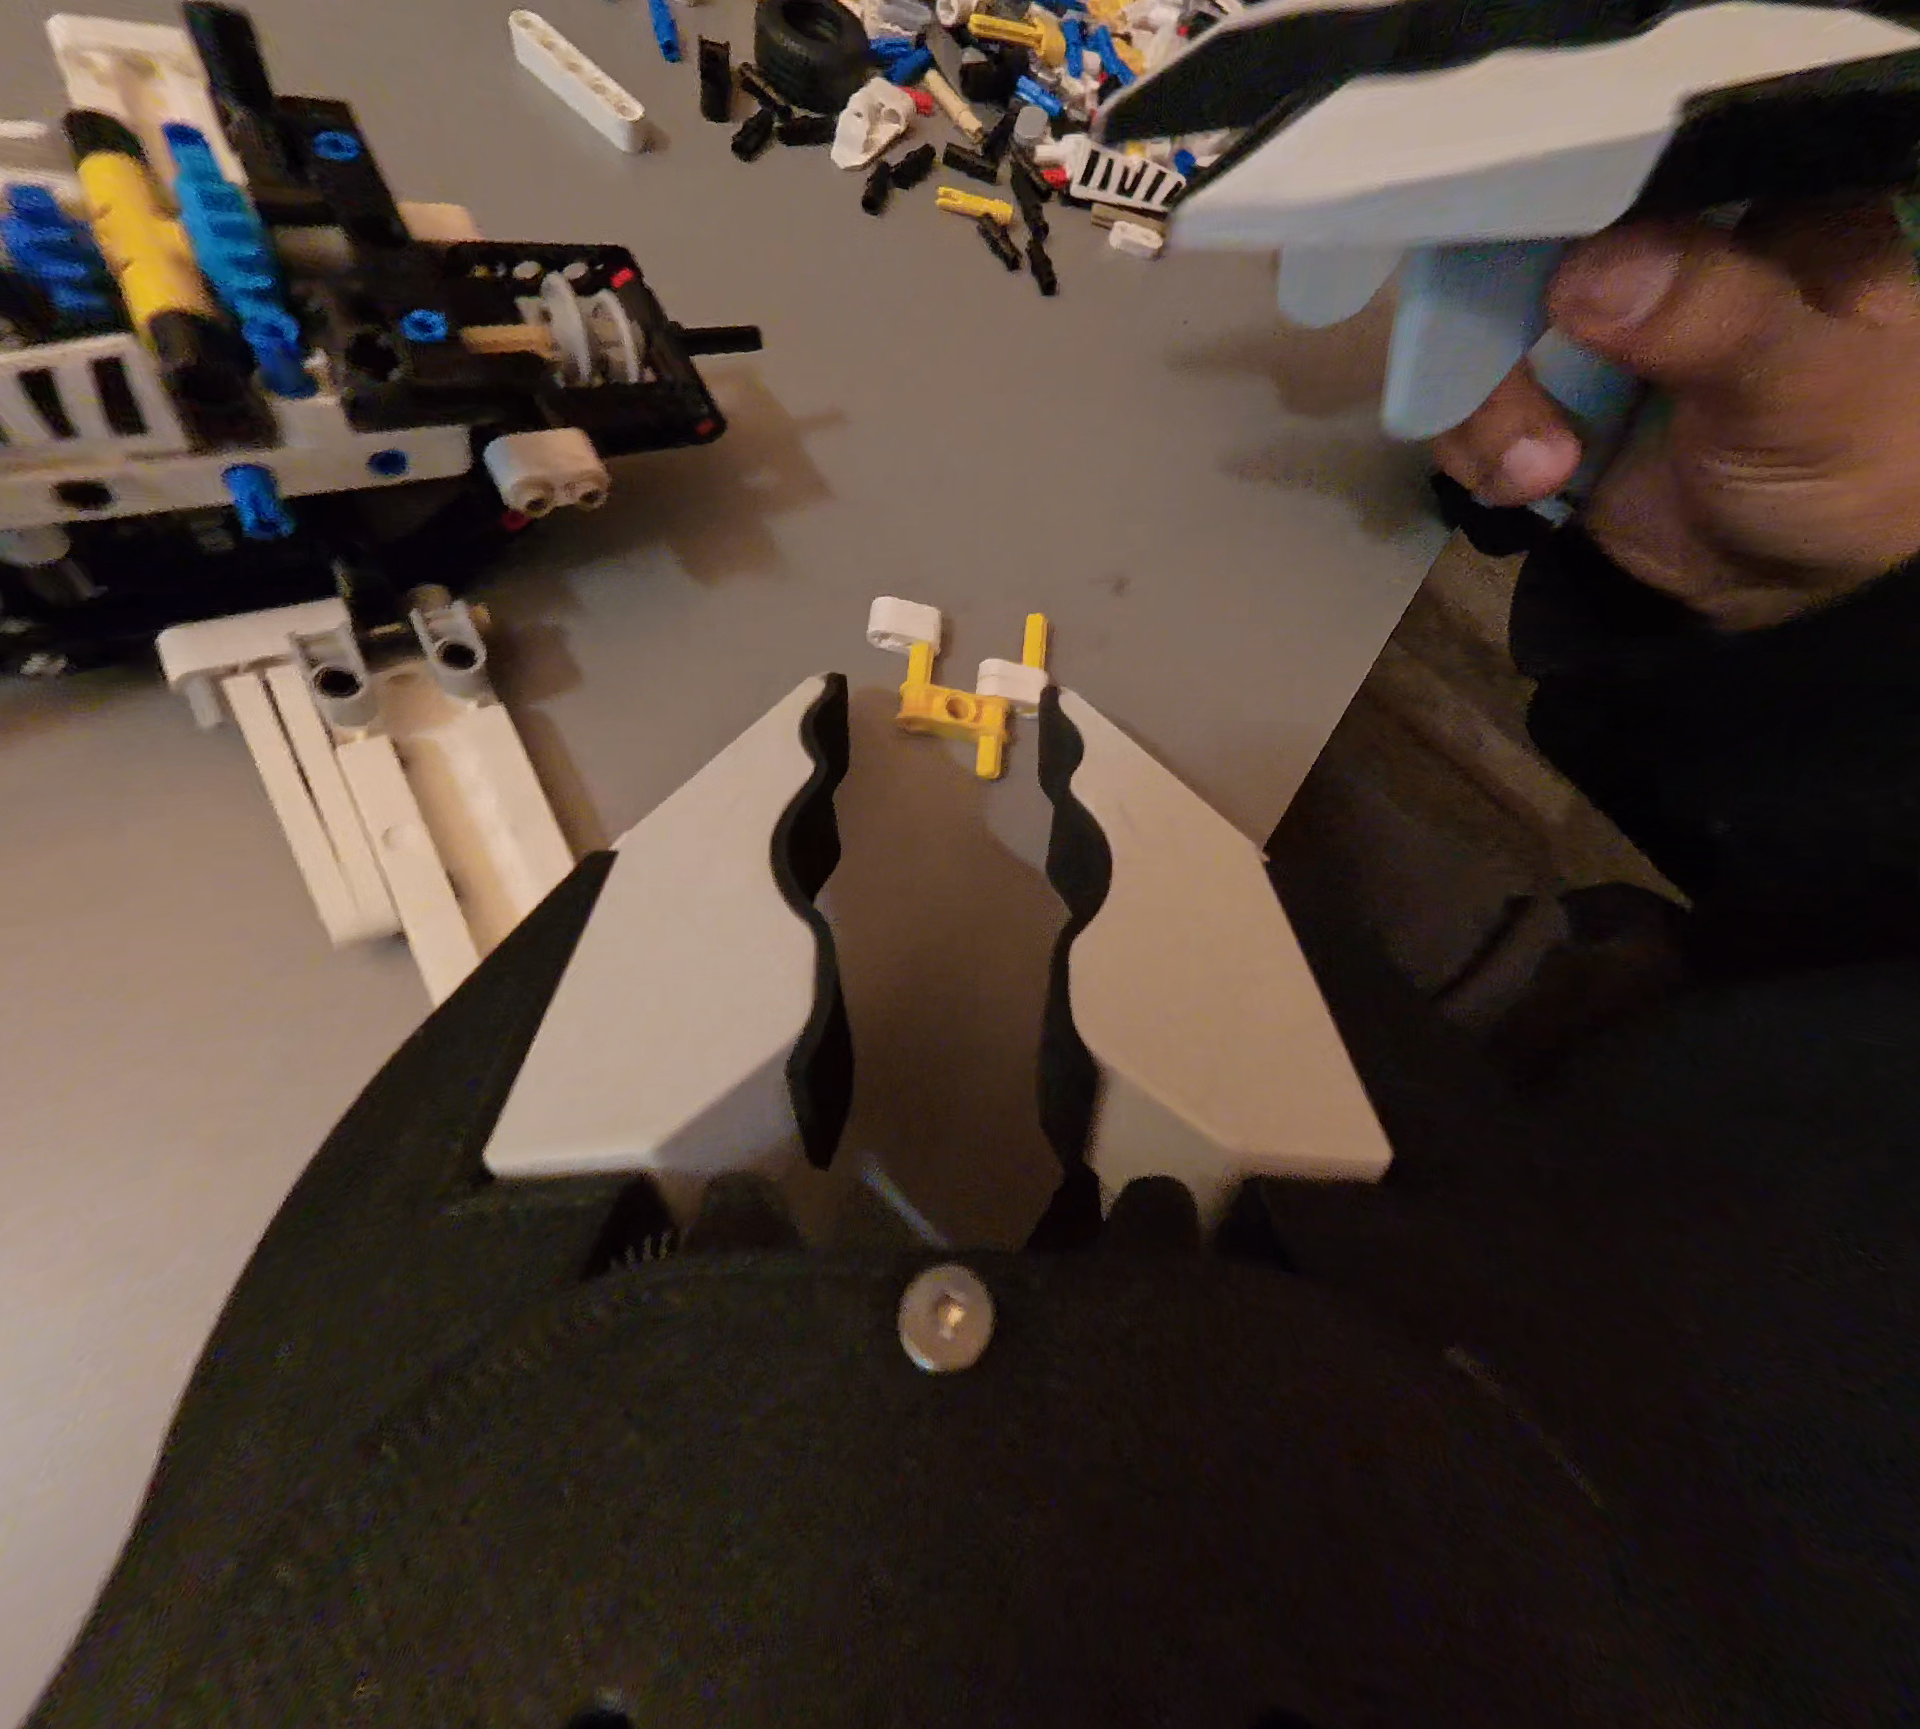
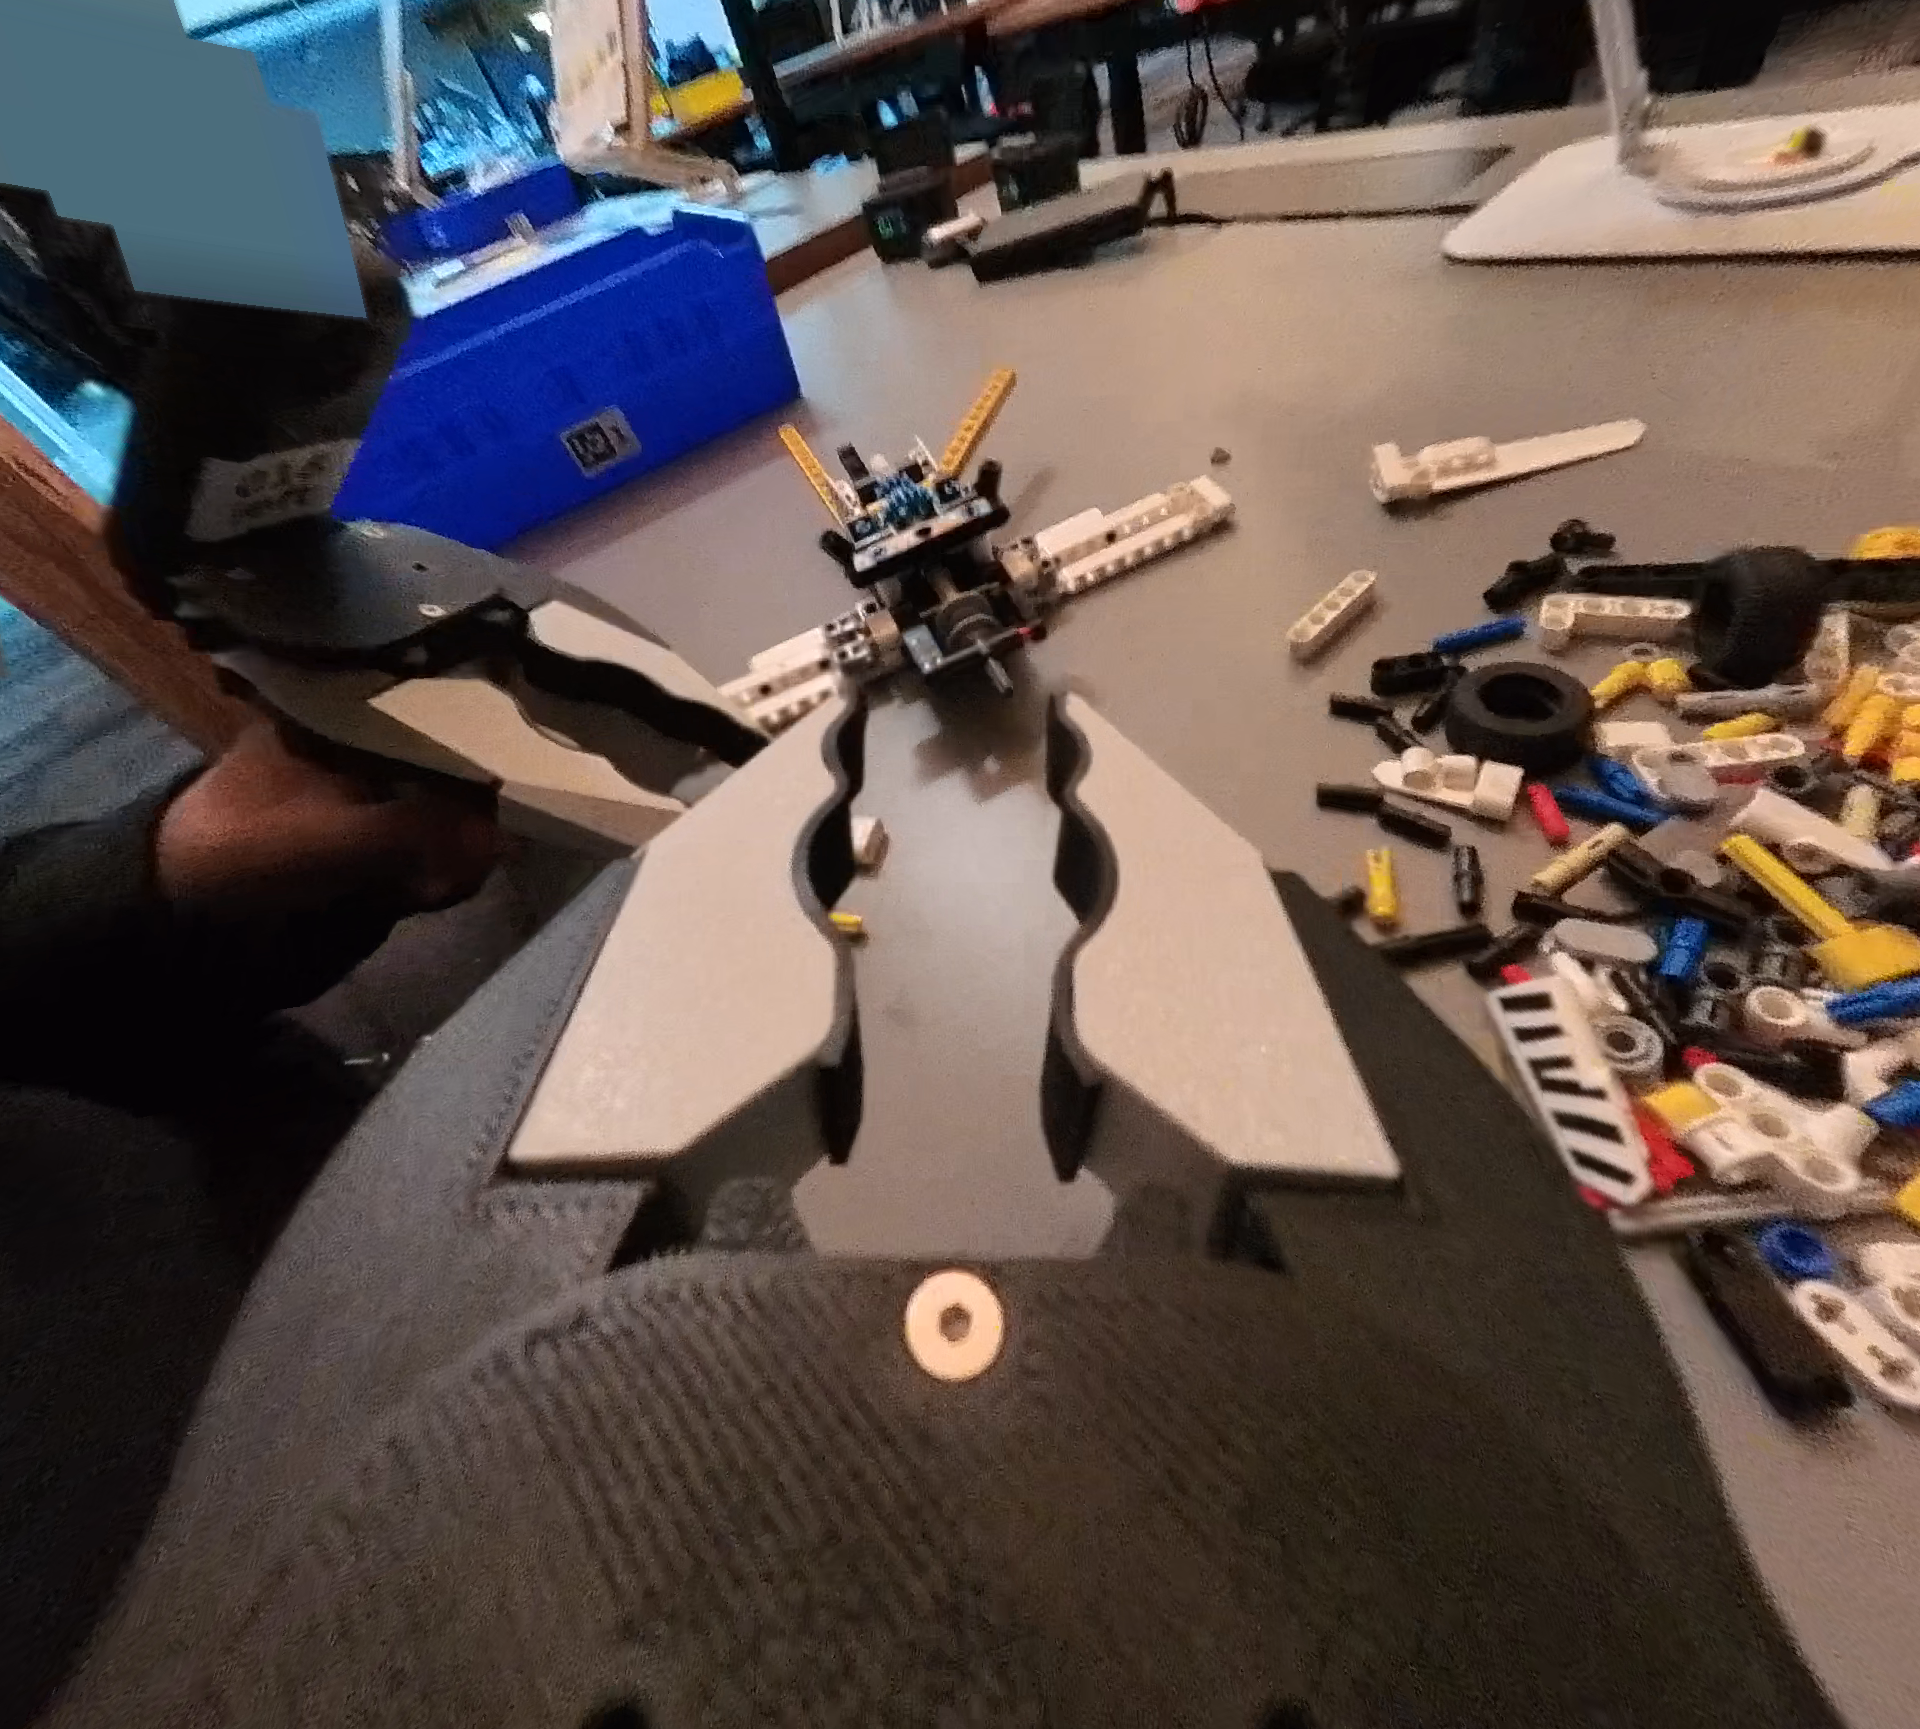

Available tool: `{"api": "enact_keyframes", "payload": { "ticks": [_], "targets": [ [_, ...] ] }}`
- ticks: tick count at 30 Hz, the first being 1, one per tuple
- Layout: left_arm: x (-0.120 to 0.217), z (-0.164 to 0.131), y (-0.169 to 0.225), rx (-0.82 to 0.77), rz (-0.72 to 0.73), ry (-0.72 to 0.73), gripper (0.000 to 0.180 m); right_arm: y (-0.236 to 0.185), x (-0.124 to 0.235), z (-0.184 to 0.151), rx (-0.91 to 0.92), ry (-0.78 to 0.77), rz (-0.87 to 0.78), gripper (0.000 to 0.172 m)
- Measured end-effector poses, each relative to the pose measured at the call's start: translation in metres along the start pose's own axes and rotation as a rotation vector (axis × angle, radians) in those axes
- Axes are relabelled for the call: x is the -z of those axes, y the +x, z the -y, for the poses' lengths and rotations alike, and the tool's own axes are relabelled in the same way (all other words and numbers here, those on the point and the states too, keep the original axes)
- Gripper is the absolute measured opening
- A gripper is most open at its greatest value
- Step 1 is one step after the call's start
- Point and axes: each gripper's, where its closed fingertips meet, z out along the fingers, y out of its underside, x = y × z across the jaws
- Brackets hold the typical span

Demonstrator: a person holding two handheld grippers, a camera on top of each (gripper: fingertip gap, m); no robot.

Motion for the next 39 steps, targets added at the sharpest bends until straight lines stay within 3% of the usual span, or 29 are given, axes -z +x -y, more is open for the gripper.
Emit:
{"api": "enact_keyframes", "payload": {
  "ticks": [6, 12, 19, 26, 31, 33, 39],
  "targets": [
    [-0.007, -0.005, 0.006, -0.049, -0.004, -0.051, 0.038, -0.022, -0.033, -0.054, 0.052, -0.308, -0.048, 0.034],
    [-0.009, -0.008, 0.008, -0.108, 0.001, -0.077, 0.041, -0.03, -0.032, -0.052, 0.228, -0.351, 0.064, 0.039],
    [-0.009, -0.011, 0.006, -0.157, 0.015, -0.102, 0.023, -0.025, -0.026, -0.076, 0.277, -0.505, 0.137, 0.036],
    [-0.009, -0.012, 0.007, -0.169, 0.017, -0.098, 0.022, -0.041, -0.025, -0.087, 0.401, -0.535, 0.193, 0.028],
    [-0.008, -0.011, 0.008, -0.164, 0.002, -0.089, 0.022, -0.046, -0.024, -0.087, 0.439, -0.529, 0.212, 0.012],
    [-0.007, -0.011, 0.011, -0.166, -0.016, -0.078, 0.029, -0.047, -0.024, -0.086, 0.448, -0.517, 0.215, 0.01],
    [-0.001, -0.005, 0.021, -0.244, -0.041, -0.009, 0.039, -0.056, -0.017, -0.062, 0.304, -0.381, 0.286, 0.002]
  ]
}}
